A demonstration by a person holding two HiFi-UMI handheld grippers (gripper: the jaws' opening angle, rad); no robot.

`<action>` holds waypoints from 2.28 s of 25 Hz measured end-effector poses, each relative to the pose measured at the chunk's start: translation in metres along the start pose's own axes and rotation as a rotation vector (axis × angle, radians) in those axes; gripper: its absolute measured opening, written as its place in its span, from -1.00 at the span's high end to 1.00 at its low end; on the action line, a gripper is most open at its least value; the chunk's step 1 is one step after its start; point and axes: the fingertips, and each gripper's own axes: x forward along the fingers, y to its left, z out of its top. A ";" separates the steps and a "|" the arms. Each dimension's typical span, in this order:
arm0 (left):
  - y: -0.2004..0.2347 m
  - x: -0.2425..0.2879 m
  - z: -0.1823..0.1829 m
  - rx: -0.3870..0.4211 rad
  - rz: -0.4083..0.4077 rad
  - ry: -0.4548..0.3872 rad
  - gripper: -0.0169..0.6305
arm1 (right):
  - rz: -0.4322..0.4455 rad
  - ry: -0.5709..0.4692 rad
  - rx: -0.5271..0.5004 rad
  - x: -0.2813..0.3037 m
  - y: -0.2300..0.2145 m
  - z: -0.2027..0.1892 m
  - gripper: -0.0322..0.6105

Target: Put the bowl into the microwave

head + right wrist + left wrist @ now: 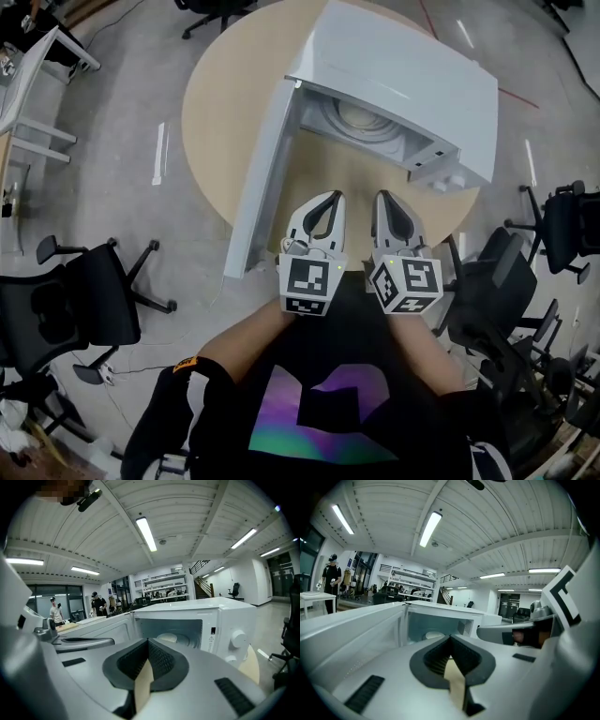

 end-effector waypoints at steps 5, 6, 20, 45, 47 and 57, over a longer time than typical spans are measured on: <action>-0.011 -0.016 0.005 0.020 0.013 -0.021 0.81 | 0.013 -0.016 -0.019 -0.020 0.004 0.001 0.84; -0.013 -0.019 0.005 0.022 0.019 -0.022 0.81 | 0.018 -0.019 -0.022 -0.024 0.004 0.001 0.84; -0.064 -0.055 0.003 0.031 0.081 -0.034 0.81 | 0.105 -0.031 -0.034 -0.085 -0.002 0.003 0.84; -0.137 -0.117 -0.009 0.058 0.146 -0.084 0.81 | 0.203 -0.073 -0.090 -0.167 -0.004 -0.010 0.84; -0.142 -0.121 -0.013 0.057 0.155 -0.080 0.81 | 0.208 -0.071 -0.093 -0.174 -0.005 -0.013 0.84; -0.159 -0.142 -0.025 0.052 0.176 -0.088 0.81 | 0.235 -0.053 -0.101 -0.201 0.000 -0.027 0.84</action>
